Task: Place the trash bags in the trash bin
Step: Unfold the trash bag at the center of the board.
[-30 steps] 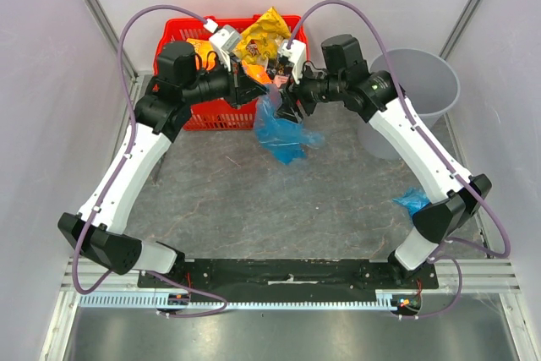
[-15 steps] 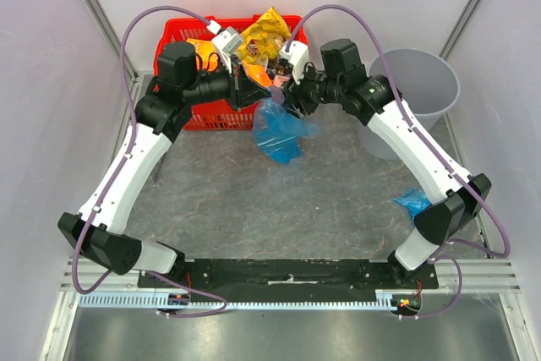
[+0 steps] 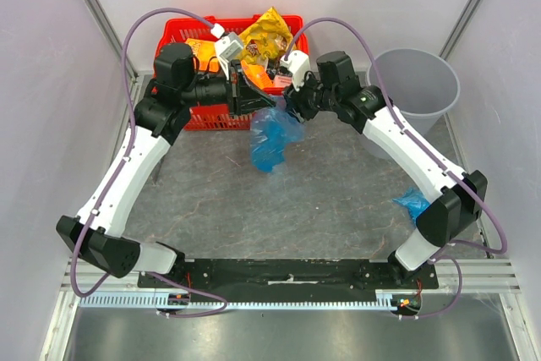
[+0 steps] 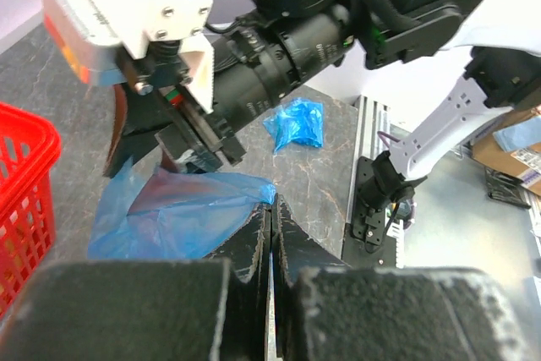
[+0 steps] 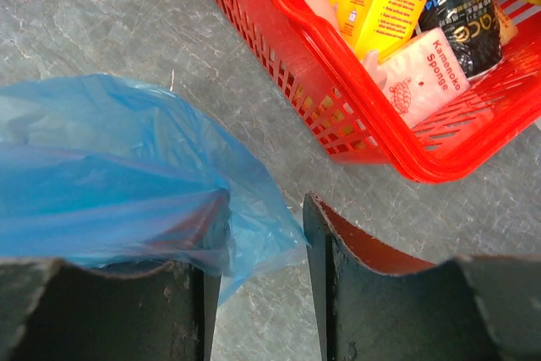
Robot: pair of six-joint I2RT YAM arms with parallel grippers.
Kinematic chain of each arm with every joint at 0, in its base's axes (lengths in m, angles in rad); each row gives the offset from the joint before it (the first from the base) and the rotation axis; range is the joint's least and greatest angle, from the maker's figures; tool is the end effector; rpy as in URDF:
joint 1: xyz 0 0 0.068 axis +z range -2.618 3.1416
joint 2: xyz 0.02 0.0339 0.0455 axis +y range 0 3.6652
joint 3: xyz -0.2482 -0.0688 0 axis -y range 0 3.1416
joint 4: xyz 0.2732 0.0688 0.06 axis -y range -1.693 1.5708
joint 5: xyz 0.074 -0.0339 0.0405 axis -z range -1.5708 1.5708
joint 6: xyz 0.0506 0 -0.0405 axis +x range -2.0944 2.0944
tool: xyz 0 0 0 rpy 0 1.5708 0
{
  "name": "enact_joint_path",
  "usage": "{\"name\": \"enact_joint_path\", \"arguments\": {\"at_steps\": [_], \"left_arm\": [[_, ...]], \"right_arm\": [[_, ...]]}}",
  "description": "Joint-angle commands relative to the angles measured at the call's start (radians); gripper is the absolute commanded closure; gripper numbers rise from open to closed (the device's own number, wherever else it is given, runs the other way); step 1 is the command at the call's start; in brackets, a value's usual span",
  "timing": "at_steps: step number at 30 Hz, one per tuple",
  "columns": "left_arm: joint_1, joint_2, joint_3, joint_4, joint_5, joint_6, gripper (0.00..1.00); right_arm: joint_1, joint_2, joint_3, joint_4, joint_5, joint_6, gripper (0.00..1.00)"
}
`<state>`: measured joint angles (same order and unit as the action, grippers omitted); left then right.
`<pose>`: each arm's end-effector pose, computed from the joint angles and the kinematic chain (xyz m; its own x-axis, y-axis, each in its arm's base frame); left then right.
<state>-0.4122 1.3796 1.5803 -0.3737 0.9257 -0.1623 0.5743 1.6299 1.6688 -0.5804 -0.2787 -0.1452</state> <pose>0.2875 -0.1698 0.4525 -0.3111 0.0300 -0.9499 0.9239 0.2436 -0.2949 0.3370 0.2346 0.3686 -0.3240 -0.3753 -0.8684 -0.7752 0.6314 0.0163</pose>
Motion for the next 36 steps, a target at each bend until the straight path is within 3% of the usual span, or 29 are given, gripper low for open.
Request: {"name": "enact_joint_path", "arguments": {"at_steps": [1,5,9,11,16,22,36], "left_arm": [[-0.002,-0.042,0.000,0.059,0.097,0.000,0.98],[0.001,-0.047,0.003,0.064,0.095,-0.003,0.98],[0.024,-0.054,0.017,0.055,0.085,0.001,0.98],[0.032,-0.059,0.035,0.018,0.067,0.033,0.98],[0.053,-0.082,0.086,-0.112,-0.033,0.158,0.98],[0.090,-0.119,0.099,-0.194,-0.163,0.274,0.98],[0.133,-0.129,0.139,-0.199,-0.252,0.273,0.98]], "right_arm": [[0.001,-0.028,-0.026,0.085,-0.031,0.022,0.52],[0.001,-0.027,-0.050,0.097,-0.059,0.022,0.55],[0.001,-0.034,-0.076,0.094,-0.051,0.012,0.92],[-0.001,-0.050,-0.087,0.088,-0.004,-0.001,1.00],[-0.019,-0.116,-0.098,0.070,0.139,-0.033,1.00],[-0.105,-0.166,-0.066,0.002,0.164,-0.050,1.00],[-0.214,-0.220,-0.035,-0.087,0.177,-0.077,0.99]]}}
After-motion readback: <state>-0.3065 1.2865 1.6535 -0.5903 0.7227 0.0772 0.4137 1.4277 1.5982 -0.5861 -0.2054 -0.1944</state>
